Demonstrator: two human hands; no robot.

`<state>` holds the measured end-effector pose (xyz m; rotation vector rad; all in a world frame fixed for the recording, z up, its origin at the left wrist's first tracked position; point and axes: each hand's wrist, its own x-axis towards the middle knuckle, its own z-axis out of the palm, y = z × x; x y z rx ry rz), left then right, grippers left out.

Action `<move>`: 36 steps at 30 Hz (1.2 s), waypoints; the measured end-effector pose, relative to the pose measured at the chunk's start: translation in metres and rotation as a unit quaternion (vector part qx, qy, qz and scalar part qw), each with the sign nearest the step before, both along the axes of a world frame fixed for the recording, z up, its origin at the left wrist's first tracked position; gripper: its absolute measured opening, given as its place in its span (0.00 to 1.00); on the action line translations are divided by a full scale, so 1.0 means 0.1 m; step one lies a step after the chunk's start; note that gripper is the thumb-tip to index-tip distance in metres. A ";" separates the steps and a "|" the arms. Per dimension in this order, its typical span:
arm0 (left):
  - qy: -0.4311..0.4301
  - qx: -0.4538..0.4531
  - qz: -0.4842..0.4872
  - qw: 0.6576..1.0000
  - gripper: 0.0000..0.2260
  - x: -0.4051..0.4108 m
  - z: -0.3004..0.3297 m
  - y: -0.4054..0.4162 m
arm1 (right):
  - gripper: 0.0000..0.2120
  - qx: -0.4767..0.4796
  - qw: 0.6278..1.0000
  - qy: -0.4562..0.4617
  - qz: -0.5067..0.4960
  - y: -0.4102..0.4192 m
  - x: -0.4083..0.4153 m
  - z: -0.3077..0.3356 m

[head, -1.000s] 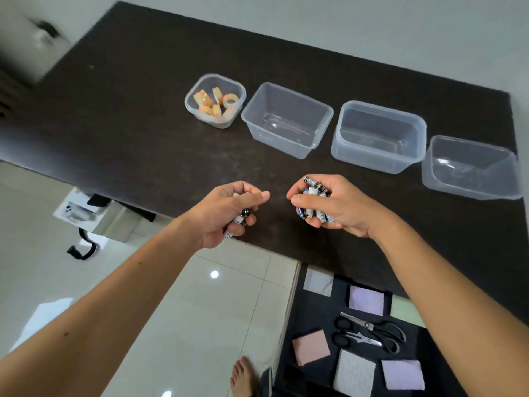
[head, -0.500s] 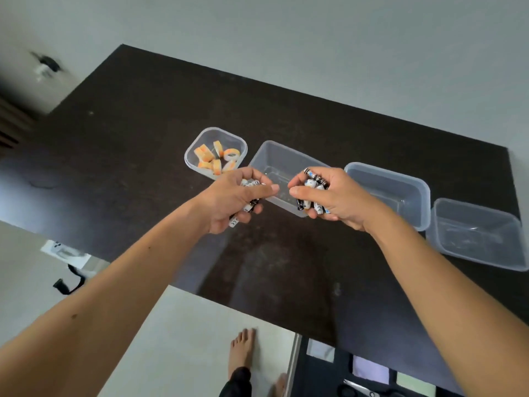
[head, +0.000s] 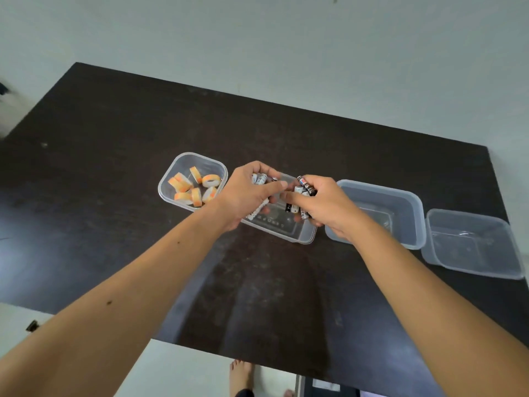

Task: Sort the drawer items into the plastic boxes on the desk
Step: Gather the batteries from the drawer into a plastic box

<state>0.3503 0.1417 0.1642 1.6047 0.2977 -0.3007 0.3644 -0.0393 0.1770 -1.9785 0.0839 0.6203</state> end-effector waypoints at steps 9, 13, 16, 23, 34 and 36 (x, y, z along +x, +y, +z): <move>-0.021 0.041 0.000 0.999 0.10 -0.09 -0.14 0.15 | 0.20 0.007 1.000 -0.017 0.016 0.03 0.01 -0.06; -0.035 0.032 -0.004 0.999 0.08 -0.11 -0.11 0.17 | 0.19 0.064 0.998 -0.007 -0.008 0.09 -0.01 -0.04; -0.036 0.030 -0.001 0.999 0.08 -0.14 -0.11 0.20 | 0.16 0.104 0.994 0.012 -0.020 0.13 -0.03 -0.05; -0.037 0.013 0.010 0.999 0.09 -0.22 -0.11 0.22 | 0.15 0.099 0.995 0.021 -0.010 0.15 -0.10 -0.11; -0.111 -0.068 0.070 0.989 0.09 -0.50 0.07 0.00 | 0.12 0.135 0.989 -0.058 -0.033 -0.39 -0.40 0.09; -0.108 -0.090 0.060 0.988 0.09 -0.64 0.09 -0.12 | 0.12 0.155 0.985 -0.059 -0.042 -0.56 -0.56 0.08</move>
